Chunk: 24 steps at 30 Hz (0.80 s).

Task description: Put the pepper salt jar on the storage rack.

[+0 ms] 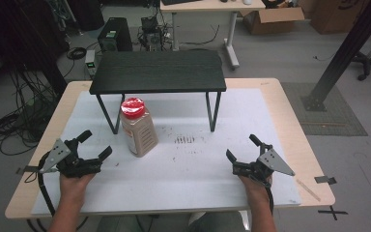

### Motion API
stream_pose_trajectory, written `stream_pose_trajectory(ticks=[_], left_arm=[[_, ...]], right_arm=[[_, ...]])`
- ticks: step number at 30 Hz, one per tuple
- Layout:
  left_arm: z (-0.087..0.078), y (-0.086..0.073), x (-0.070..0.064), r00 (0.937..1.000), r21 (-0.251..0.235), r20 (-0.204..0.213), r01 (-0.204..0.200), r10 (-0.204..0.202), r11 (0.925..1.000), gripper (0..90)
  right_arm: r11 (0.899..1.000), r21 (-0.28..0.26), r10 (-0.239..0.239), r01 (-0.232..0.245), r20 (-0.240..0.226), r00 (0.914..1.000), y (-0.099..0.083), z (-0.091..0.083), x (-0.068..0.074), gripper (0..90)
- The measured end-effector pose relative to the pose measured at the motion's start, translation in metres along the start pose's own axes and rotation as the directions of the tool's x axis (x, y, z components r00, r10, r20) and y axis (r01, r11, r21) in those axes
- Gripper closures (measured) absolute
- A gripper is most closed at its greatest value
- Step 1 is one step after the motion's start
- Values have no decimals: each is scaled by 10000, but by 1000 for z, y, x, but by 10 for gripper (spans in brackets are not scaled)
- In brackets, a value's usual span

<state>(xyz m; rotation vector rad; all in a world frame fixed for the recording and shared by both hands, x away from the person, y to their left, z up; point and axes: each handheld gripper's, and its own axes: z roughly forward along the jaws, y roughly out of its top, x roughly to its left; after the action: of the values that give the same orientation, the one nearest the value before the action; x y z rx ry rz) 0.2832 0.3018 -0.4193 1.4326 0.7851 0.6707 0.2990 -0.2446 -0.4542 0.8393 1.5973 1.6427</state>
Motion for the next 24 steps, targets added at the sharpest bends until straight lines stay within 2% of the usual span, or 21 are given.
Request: stream_pose_trajectory(ticks=[12, 14, 24], left_arm=[[19, 7, -10, 9999, 309, 148, -83, 79, 9995, 3], [25, 8, -12, 9999, 566, 141, -102, 94, 9983, 2], [41, 12, -20, 9995, 841, 248, -206, 186, 9962, 2]], right_arm=[[10000, -4, -27, 27, -6, 10000, 0, 0, 0, 0], [10000, 3, -23, 23, -6, 10000, 0, 0, 0, 0], [10000, -5, -10, 10, -5, 10000, 0, 0, 0, 0]])
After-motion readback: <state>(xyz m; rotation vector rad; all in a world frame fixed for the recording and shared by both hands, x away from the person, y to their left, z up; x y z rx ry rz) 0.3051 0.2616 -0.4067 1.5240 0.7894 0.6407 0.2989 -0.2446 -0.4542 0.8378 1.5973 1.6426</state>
